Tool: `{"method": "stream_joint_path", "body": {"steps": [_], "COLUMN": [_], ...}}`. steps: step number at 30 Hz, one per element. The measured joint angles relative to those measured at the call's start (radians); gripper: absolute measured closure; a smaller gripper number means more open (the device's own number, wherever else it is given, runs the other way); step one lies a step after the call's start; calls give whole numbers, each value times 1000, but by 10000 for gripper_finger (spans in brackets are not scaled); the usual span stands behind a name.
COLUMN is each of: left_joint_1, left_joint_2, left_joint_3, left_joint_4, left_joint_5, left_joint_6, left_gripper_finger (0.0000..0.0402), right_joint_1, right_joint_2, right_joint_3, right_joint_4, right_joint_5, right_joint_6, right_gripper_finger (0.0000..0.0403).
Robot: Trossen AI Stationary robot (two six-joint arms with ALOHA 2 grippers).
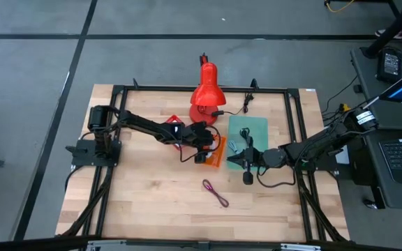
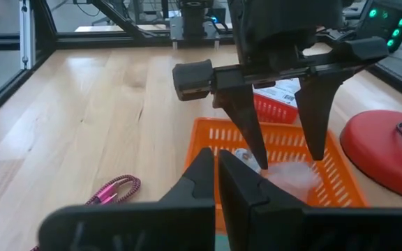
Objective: Pick and place items into bin
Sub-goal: Put the white charger adapter into the orange bin, then put the red charger cable into the green bin
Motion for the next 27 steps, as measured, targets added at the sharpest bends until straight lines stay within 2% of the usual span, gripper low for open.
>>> {"method": "stream_joint_path", "body": {"steps": [9, 14, 19, 27], "left_joint_1": [0, -2, -28, -111], "left_joint_2": [-2, -26, -106, -228], "left_joint_3": [2, 13, 14, 13], "left_joint_4": [7, 1, -72, -188], "left_joint_5": [-9, 0, 0, 3], "left_joint_6": [22, 37, 47, 95], "left_gripper_finger": [165, 176, 211, 301], "right_joint_1": [0, 0, 0, 0], "right_joint_2": [0, 0, 0, 0], "right_joint_3": [0, 0, 0, 0], "right_joint_4": [0, -2, -14, -13], "right_joint_5": [0, 0, 0, 0], "right_joint_6": [10, 8, 8, 9], "right_gripper_finger": [399, 399, 399, 399]}}
